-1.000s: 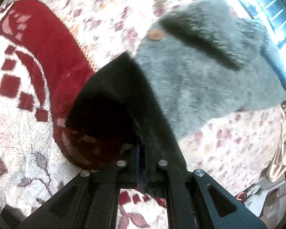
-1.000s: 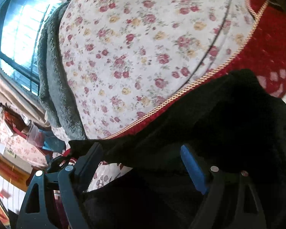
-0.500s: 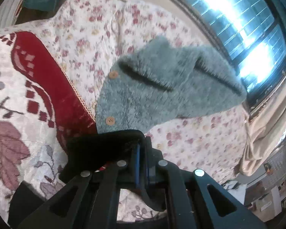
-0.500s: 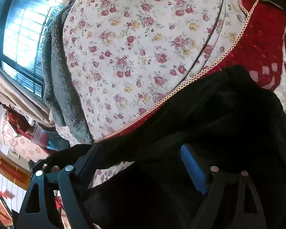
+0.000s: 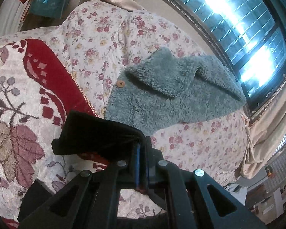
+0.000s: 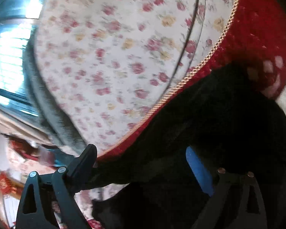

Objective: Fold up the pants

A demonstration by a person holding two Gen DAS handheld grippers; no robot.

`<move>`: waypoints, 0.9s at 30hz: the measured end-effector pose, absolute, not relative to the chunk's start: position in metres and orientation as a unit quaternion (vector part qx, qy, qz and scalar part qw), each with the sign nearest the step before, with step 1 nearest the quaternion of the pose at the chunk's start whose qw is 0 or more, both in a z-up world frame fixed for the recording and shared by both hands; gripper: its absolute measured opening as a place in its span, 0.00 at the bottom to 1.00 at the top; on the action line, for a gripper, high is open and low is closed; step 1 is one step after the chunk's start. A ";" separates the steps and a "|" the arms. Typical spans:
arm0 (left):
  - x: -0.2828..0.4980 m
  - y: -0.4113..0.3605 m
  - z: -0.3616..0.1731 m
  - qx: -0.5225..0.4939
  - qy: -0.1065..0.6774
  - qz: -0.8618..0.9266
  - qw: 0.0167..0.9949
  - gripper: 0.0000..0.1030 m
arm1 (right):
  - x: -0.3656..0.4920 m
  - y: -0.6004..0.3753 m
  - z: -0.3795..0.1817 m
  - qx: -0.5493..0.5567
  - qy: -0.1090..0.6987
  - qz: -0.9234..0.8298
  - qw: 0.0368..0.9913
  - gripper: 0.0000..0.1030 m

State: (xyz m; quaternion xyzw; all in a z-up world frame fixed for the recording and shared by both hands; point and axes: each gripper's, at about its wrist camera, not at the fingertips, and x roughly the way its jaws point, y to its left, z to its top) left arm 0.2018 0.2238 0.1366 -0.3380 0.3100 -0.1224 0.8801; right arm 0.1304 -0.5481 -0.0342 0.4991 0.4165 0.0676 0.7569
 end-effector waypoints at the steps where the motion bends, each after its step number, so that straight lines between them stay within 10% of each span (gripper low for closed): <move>1: 0.202 0.224 0.136 -0.338 0.312 -0.121 0.880 0.04 | 0.143 -0.547 -0.032 0.460 0.441 0.048 0.769 0.94; 12: 0.222 0.240 0.110 -0.342 0.353 -0.067 0.868 0.04 | 0.238 -0.455 -0.016 -0.028 0.578 0.221 0.785 0.94; 25: 0.246 0.237 0.080 -0.330 0.380 -0.009 0.864 0.04 | 0.277 -0.446 -0.080 -0.110 0.614 0.233 0.746 0.91; 27: 0.247 0.237 0.078 -0.330 0.382 -0.007 0.863 0.04 | 0.276 -0.458 -0.079 -0.083 0.615 0.233 0.749 0.67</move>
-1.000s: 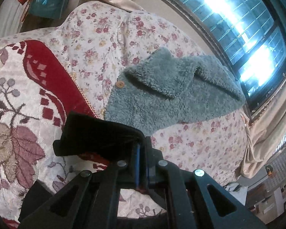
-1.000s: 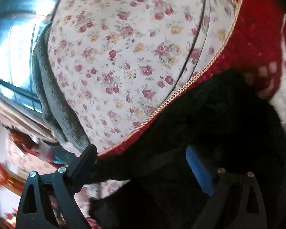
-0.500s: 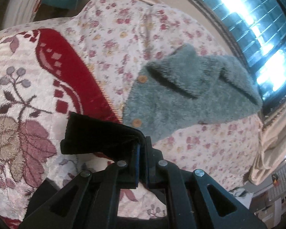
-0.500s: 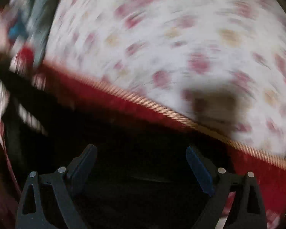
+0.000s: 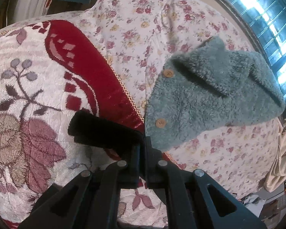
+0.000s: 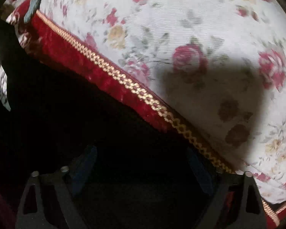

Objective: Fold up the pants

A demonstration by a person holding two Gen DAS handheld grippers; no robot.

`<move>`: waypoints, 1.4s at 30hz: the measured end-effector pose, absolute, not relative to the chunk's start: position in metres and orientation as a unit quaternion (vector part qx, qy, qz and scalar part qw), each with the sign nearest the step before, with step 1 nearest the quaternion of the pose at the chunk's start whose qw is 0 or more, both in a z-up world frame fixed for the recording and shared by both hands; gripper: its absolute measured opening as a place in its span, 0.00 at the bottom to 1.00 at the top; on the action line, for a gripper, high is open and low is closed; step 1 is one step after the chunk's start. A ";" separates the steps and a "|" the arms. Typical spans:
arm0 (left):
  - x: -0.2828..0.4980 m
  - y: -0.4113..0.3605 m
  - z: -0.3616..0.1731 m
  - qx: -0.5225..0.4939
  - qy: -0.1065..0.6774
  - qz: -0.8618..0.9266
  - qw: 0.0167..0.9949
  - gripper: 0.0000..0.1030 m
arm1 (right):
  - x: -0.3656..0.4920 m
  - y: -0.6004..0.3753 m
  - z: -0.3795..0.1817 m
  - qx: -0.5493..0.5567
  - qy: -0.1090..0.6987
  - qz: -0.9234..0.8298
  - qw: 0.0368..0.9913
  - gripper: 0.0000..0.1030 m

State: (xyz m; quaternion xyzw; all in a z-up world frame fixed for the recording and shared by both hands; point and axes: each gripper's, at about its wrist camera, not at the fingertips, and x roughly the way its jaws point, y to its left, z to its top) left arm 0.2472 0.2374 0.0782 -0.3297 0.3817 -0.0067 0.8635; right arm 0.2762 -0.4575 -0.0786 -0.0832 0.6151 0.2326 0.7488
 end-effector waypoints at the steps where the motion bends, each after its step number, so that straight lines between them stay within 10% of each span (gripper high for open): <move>1: 0.247 0.237 0.078 -0.330 0.382 -0.007 0.863 0.04 | 0.276 -0.464 -0.077 -0.075 0.617 0.236 0.747 0.55; 3: 0.247 0.237 0.078 -0.332 0.381 -0.006 0.863 0.04 | 0.272 -0.466 -0.071 -0.090 0.614 0.232 0.749 0.23; 6: 0.245 0.237 0.078 -0.334 0.382 -0.008 0.862 0.04 | 0.260 -0.460 -0.067 -0.121 0.618 0.227 0.743 0.15; 22: 0.204 0.251 0.115 -0.361 0.374 -0.042 0.853 0.04 | 0.161 -0.474 0.077 -0.114 0.522 0.157 0.831 0.12; 42: 0.100 0.267 0.036 -0.376 0.448 -0.038 0.810 0.04 | -0.017 -0.460 0.084 -0.060 0.494 0.138 0.856 0.12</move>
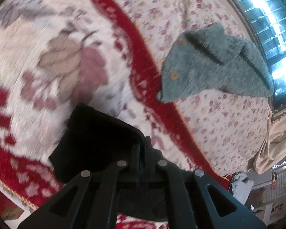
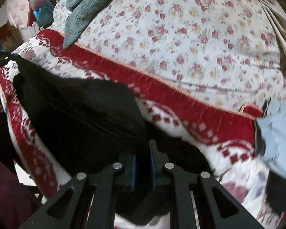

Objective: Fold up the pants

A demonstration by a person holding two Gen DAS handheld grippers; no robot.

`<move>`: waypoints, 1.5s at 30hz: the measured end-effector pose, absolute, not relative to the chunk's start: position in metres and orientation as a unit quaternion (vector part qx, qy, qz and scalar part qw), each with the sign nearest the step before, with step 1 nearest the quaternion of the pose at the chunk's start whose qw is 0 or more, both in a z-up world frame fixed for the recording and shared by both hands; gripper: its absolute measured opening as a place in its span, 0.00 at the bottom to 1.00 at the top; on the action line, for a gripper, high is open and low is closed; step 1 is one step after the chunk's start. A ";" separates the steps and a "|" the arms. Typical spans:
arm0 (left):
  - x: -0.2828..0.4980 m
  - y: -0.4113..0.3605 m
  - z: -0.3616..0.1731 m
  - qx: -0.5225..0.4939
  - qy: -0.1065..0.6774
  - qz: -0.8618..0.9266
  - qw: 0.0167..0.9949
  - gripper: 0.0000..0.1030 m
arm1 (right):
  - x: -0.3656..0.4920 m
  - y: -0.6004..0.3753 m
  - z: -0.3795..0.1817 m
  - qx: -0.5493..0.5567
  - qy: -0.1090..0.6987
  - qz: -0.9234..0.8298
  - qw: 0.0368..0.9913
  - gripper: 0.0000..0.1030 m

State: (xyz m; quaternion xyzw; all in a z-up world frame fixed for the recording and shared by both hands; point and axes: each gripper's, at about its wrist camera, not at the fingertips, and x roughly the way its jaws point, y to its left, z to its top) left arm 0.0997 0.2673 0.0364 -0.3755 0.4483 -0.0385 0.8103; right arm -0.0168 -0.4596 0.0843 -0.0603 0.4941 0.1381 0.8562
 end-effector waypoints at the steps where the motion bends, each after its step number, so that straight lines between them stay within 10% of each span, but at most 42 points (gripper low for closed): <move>1: 0.094 0.270 0.030 -0.380 0.451 -0.038 0.807 0.04 | -0.025 -0.458 0.080 -0.057 0.495 0.136 0.856 0.12; 20: 0.042 0.316 -0.038 -0.443 0.451 0.016 0.775 0.04 | -0.099 -0.446 0.021 0.031 0.519 0.133 0.844 0.12; 26: 0.032 0.308 -0.017 -0.369 0.450 0.035 0.812 0.04 | -0.102 -0.517 0.028 0.302 0.438 0.106 0.840 0.28; 29: 0.026 0.285 0.014 -0.303 0.426 0.024 0.852 0.43 | -0.107 -0.540 0.017 0.392 0.407 0.094 0.820 1.00; 30: 0.024 0.277 0.023 -0.291 0.416 0.019 0.862 0.76 | -0.106 -0.543 0.011 0.410 0.408 0.092 0.810 1.00; 31: 0.021 0.270 0.030 -0.284 0.402 0.014 0.870 0.87 | -0.104 -0.543 0.007 0.419 0.411 0.088 0.805 1.00; 45: 0.025 0.120 0.049 -0.180 0.409 -0.119 0.887 0.88 | -0.089 -0.512 0.013 0.446 0.409 0.099 0.790 1.00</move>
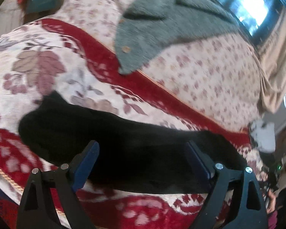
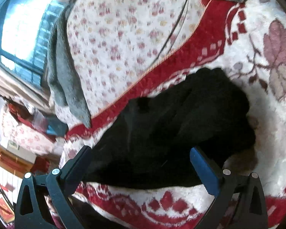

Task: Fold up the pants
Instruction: 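Grasp the folded pants edge with the left gripper while the right gripper grasps beside it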

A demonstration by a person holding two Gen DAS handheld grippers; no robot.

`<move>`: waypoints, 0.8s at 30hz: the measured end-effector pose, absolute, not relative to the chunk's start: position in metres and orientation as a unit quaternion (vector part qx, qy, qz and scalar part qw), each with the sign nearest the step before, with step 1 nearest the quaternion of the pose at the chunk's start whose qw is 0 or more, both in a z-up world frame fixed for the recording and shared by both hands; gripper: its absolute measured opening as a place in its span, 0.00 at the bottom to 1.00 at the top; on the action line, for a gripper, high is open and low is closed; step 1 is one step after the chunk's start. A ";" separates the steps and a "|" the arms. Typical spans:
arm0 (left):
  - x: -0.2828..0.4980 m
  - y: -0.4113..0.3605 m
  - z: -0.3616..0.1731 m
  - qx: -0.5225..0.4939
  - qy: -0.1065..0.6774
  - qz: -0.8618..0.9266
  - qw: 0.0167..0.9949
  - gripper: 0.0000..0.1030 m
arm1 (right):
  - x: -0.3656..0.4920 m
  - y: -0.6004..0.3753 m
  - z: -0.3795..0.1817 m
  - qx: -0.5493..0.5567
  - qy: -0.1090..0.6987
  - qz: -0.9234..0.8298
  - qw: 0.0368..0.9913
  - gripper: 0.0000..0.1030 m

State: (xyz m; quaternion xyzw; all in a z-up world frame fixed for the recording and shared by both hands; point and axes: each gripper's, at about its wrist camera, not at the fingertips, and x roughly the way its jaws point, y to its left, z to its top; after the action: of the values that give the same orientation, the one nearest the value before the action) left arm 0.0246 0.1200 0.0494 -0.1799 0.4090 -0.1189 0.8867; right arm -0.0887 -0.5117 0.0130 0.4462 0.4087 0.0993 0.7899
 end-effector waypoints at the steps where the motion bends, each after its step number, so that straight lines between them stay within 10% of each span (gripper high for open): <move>1: 0.025 0.107 0.046 -0.170 0.415 -0.122 0.886 0.88 | -0.089 -0.507 0.011 0.447 0.412 0.101 0.788 1.00; 16: 0.001 -0.108 0.007 -0.104 0.477 -0.329 0.808 0.88 | -0.078 -0.535 -0.048 0.574 0.351 0.064 0.737 0.94; 24: -0.015 -0.215 -0.003 -0.019 0.483 -0.412 0.773 0.88 | -0.085 -0.548 -0.055 0.586 0.312 0.097 0.742 0.39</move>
State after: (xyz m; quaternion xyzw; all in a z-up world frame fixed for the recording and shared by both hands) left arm -0.0151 -0.2149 -0.0033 -0.0187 0.4829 -0.4118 0.7726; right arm -0.0851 -0.5476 -0.0549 0.5856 0.3115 0.0974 0.7420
